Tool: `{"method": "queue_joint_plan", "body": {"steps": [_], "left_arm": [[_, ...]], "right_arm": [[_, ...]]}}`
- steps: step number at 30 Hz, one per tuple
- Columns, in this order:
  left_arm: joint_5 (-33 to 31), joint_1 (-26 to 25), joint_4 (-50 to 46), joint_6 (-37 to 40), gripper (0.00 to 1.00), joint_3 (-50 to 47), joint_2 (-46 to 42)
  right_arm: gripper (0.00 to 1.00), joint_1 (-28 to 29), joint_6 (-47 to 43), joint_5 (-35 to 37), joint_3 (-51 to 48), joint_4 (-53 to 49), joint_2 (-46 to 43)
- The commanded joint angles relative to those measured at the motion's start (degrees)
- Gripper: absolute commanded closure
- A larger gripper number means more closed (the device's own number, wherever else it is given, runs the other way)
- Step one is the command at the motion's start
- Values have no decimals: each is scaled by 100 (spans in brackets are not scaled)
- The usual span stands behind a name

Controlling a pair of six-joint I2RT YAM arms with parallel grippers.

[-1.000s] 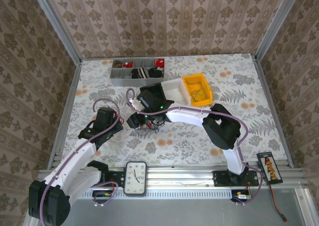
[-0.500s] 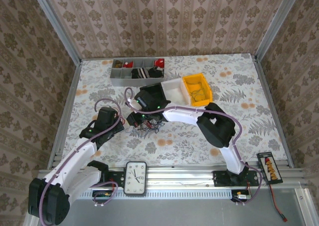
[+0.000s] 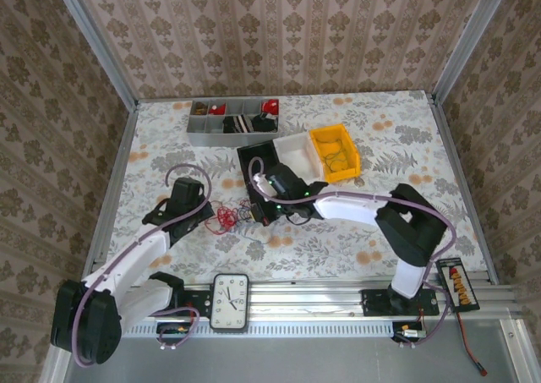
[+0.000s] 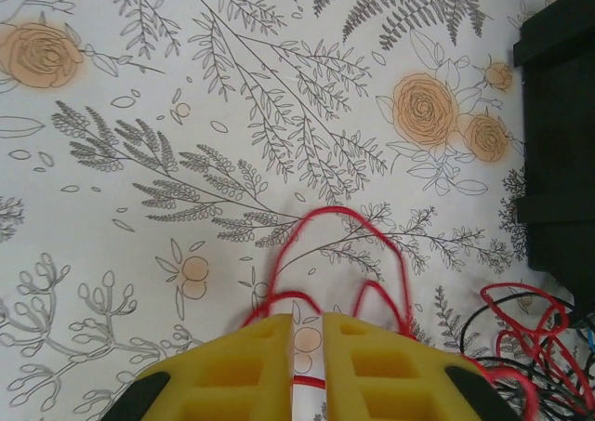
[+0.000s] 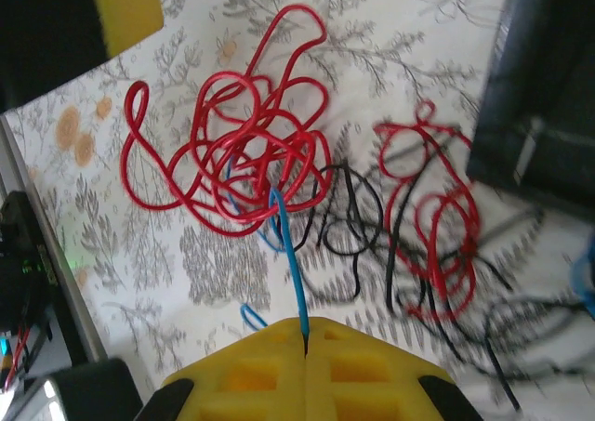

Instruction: Untangle the cables

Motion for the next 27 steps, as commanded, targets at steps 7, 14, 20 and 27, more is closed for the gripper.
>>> {"method": "queue_joint_plan", "body": {"steps": [7, 14, 20, 27], "left_arm": [[1055, -158, 830, 281, 57, 74, 433], [1216, -496, 433, 779, 36, 75, -59], [1312, -685, -174, 1108, 37, 413, 269], [1396, -751, -231, 1341, 50, 703, 1251]], "right_arm": [[100, -51, 52, 693, -555, -100, -576], [100, -130, 61, 647, -587, -18, -485], [100, -207, 95, 645, -628, 50, -440], [100, -321, 252, 705, -740, 144, -466]]}}
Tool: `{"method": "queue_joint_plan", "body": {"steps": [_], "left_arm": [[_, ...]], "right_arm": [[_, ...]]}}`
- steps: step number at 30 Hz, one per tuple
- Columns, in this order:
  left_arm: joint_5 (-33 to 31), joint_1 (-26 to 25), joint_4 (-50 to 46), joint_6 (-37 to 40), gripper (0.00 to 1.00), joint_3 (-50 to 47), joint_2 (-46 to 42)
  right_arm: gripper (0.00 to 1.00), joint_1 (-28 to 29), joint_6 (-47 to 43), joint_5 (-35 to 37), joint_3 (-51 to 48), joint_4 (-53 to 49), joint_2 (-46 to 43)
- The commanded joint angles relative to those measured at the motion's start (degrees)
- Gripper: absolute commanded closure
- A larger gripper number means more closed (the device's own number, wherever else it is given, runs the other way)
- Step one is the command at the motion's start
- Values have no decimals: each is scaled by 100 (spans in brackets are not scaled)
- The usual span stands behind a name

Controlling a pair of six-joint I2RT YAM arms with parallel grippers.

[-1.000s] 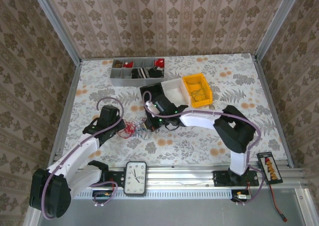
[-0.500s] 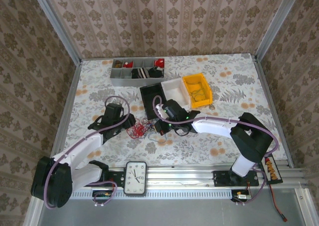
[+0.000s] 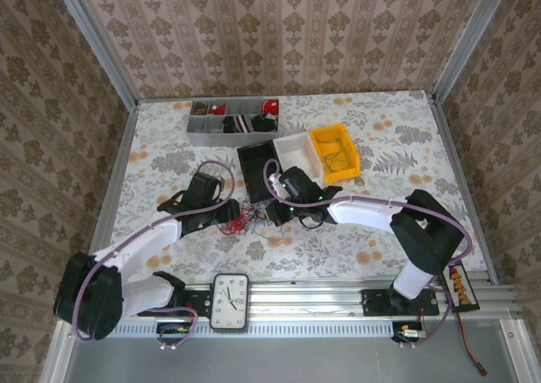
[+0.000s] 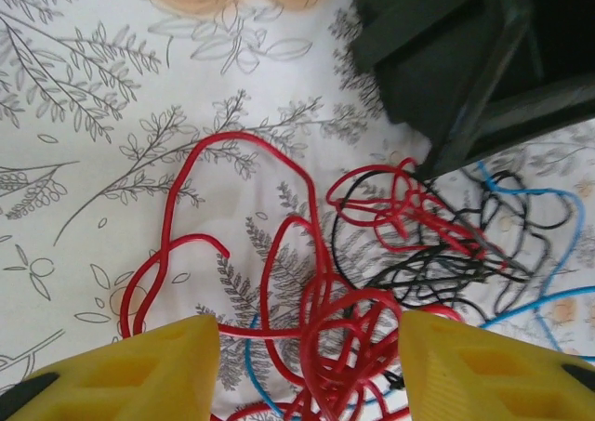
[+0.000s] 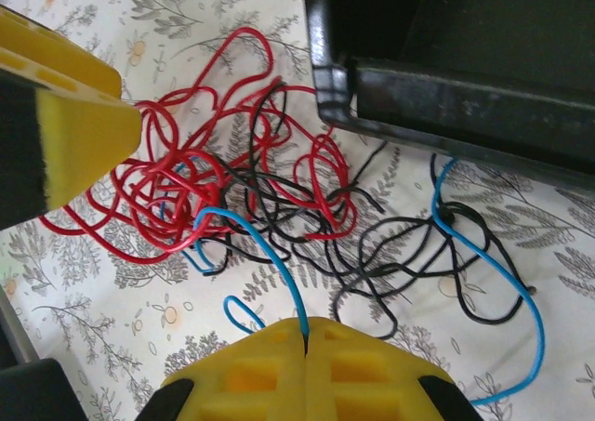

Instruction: Untangle the cables

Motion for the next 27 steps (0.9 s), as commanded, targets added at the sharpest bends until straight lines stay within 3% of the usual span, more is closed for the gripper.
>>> {"method": "queue_joint_plan", "body": {"steps": [1, 3, 7, 10, 14, 20, 27], "left_arm": [[142, -54, -164, 320, 52, 247, 455], [188, -66, -151, 396, 59, 339, 730], [-26, -72, -327, 374, 88, 493, 1208], [-560, -72, -644, 204, 100, 644, 1540], [-1236, -57, -1103, -67, 100, 891, 2058], [-1454, -46, -1165, -145, 100, 1123, 2571], [-1516, -28, -1093, -163, 100, 1172, 2685]], "right_arm": [[100, -81, 160, 155, -130, 99, -36], [100, -137, 232, 263, -202, 123, -81], [100, -384, 651, 666, -568, 300, -304], [100, -729, 1097, 992, -967, 451, -594], [100, -1332, 1639, 1649, -1512, 272, -1207], [100, -2314, 2131, 2802, -1995, -877, -2265], [100, -3084, 2217, 3086, -2329, -1321, -3008]]}}
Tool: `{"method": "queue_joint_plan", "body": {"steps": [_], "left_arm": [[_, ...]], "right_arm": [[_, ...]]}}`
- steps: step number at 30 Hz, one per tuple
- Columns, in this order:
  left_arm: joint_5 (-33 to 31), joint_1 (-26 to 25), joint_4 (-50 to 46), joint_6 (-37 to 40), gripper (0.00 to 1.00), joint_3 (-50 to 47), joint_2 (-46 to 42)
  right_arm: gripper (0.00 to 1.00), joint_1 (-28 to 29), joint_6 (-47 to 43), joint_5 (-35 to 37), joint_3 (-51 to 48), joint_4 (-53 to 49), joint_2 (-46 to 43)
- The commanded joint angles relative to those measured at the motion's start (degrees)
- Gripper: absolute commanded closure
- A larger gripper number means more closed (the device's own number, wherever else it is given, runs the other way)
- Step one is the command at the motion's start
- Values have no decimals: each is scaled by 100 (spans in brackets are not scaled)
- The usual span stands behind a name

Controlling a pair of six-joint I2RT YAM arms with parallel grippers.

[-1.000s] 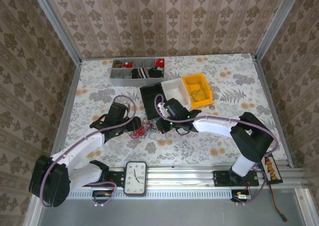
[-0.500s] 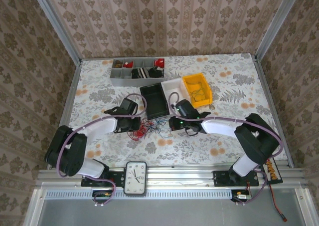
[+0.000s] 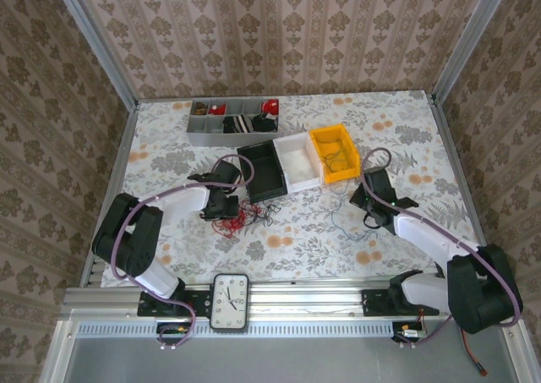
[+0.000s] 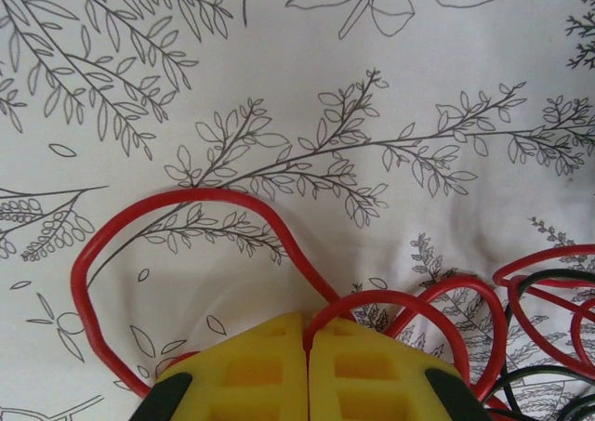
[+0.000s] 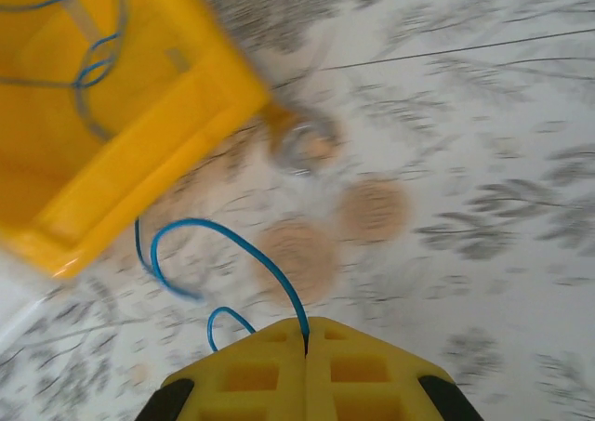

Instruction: Untangle the cables

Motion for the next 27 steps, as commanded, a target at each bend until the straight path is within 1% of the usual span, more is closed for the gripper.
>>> {"method": "queue_joint_plan", "body": {"steps": [1, 4, 8, 10, 12, 15, 19, 24, 27], "left_arm": [[-570, 75, -77, -85, 100, -178, 324], [-537, 64, 0, -64, 100, -199, 274], [-336, 64, 264, 64, 100, -278, 209], [-298, 56, 347, 96, 100, -301, 161], [-265, 46, 434, 128, 100, -329, 129], [-250, 46, 456, 147, 100, -322, 136], [-242, 46, 455, 157, 100, -301, 185], [-244, 46, 427, 172, 100, -274, 255], [-252, 37, 379, 183, 100, -220, 339]], "right_arm": [[100, -113, 68, 330, -108, -405, -282], [100, -113, -327, -49, 4, -175, -439], [100, -94, -693, -601, 292, 280, -823], [100, -90, -812, -723, 505, 546, -931], [100, -104, -994, -748, 870, 679, -858], [100, -113, -1347, -676, 1563, 813, -407], [100, -210, -1857, -734, 2587, 1030, 518], [100, -407, -2096, -868, 3720, 1355, 1504], [100, -419, -2304, -848, 4181, 1457, 1898]]}}
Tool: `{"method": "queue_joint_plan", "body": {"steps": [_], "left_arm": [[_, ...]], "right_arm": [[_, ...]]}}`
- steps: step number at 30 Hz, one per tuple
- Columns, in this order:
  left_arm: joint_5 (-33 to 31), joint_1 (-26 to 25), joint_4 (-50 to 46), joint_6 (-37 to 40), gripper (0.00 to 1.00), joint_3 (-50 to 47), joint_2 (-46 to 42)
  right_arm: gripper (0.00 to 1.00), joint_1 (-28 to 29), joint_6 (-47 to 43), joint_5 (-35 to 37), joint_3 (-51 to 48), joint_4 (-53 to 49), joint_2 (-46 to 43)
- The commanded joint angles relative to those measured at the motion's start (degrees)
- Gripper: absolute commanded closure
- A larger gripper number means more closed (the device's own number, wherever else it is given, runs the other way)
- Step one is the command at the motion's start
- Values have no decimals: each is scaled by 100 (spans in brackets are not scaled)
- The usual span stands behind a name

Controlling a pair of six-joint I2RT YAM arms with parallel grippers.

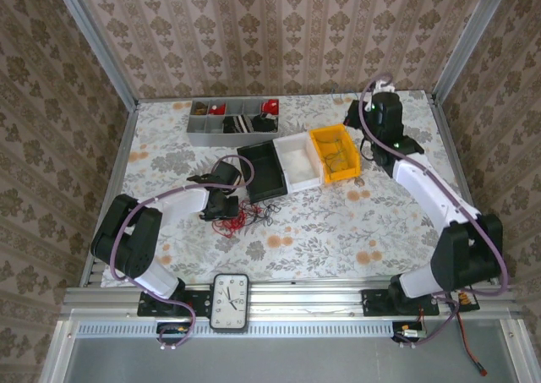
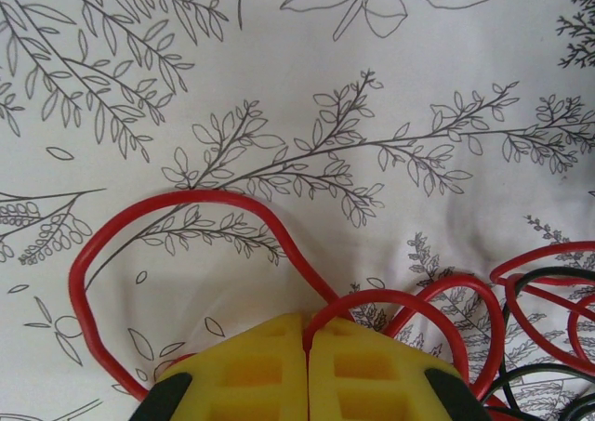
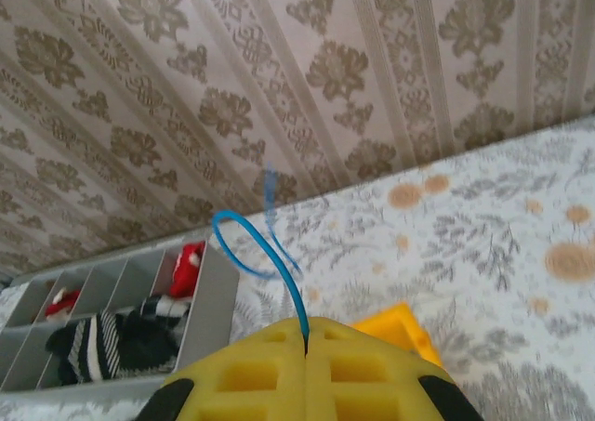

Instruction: Untangle the cables

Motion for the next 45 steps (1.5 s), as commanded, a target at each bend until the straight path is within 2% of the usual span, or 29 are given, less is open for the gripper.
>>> {"method": "queue_joint_plan", "body": {"steps": [1, 12, 18, 26, 32, 40, 45], "left_arm": [[-270, 42, 229, 135, 100, -115, 430], [-227, 51, 161, 179, 100, 93, 703], [-185, 51, 114, 176, 100, 210, 846], [-176, 42, 122, 153, 100, 174, 840], [-185, 42, 139, 143, 100, 142, 781], [-194, 33, 149, 170, 100, 125, 752], [-198, 24, 161, 179, 100, 66, 693]], "right_arm": [[100, -38, -408, -81, 534, 301, 349], [100, -169, -658, -187, 1545, 134, 1191], [100, -160, -270, -338, 1002, 249, 1275], [100, 138, 64, -384, -632, 315, 1070], [100, 352, 506, -219, -1437, 126, 1017], [100, 357, 767, 175, -1489, -448, 934], [99, 355, 798, 68, -1687, -498, 773]]}}
